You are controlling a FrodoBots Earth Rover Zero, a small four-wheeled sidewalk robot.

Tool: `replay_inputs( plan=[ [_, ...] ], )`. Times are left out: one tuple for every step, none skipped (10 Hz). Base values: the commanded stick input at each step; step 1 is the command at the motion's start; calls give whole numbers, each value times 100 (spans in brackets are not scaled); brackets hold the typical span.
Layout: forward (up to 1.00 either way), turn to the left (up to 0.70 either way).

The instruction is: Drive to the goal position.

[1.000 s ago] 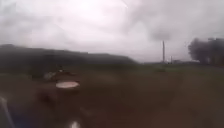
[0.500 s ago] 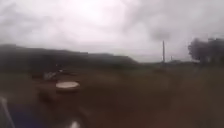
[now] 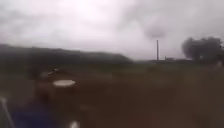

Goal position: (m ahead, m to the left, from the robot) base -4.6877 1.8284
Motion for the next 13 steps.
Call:
replay_inputs(
  plan=[
    [-70,0],
    [-70,0],
    [-70,0],
    [-70,0],
    [-70,0],
    [-70,0],
    [-70,0],
    [-70,0],
    [-70,0],
    [-70,0],
    [-70,0],
    [-70,0],
    [-70,0]
  ],
)
